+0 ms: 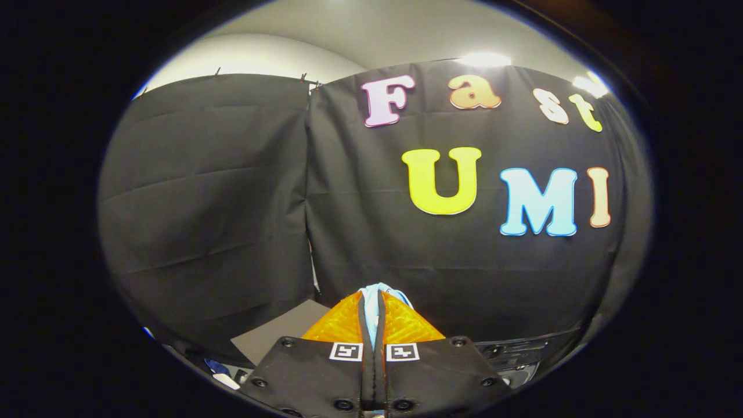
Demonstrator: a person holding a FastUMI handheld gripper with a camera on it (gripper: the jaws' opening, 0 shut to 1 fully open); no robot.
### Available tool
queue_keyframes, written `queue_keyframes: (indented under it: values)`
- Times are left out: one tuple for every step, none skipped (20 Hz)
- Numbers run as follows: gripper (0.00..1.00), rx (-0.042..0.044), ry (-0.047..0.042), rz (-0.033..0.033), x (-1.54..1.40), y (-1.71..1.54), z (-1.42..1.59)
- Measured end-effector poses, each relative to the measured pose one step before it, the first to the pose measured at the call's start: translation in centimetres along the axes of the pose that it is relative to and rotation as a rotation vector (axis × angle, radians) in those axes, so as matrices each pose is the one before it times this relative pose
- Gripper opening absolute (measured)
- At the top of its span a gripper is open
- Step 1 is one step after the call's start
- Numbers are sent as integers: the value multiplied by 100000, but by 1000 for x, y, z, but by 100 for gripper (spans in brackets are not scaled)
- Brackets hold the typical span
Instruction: Put the clothes into the washing machine and then close the washing machine lid.
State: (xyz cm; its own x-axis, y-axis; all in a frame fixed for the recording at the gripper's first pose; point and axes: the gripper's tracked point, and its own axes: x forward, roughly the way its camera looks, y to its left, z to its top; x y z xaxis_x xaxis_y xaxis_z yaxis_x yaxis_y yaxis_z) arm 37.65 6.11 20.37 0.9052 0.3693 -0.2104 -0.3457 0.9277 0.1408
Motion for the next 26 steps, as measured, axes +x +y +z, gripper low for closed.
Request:
queue_keyframes:
  values:
    - [1, -17, -391, -2027, -594, -1406, 299]
    - [1, 421, -650, -2029, -534, -1348, 220]
    - [1, 693, -554, -1868, -581, -1330, 171]
    - [1, 428, -293, -1681, -323, -1233, 152]
    - [1, 214, -221, -2460, -445, -1601, 79]
    - [1, 312, -165, -1997, -454, -1430, 127]
    - [1, 453, 197, -1930, -243, -1362, -73]
    - [1, 588, 192, -1853, -337, -1410, -181]
    - [1, 559, 274, -1869, -262, -1287, -120]
    - [1, 344, 327, -2045, -205, -1323, -74]
    - [1, 713, 229, -1844, -172, -1280, -246]
    - [1, 961, 168, -1346, -157, -894, -215]
    - [1, 1043, 211, -2028, -77, -1237, -314]
    - [1, 650, 286, -1448, -20, -994, -365]
    - [1, 708, 613, -1626, 35, -1063, -463]
    - [1, 602, 515, -1315, -53, -913, -464]
    - [1, 733, 283, -1291, 104, -781, -265]
    - [1, 323, 270, -1293, 3, -812, -396]
    - [1, 243, 340, -1346, 182, -822, -272]
    - [1, 557, 427, -1248, 142, -825, -465]
    - [1, 960, 450, -802, 177, -621, -338]
    - [1, 958, 727, -800, 320, -575, -508]
    - [1, 549, 688, -665, 250, -456, -524]
    - [1, -101, 971, -1041, 355, -641, -803]
    - [1, -456, 955, -762, 409, -487, -786]
    - [1, -442, 1253, -580, 324, -431, -986]
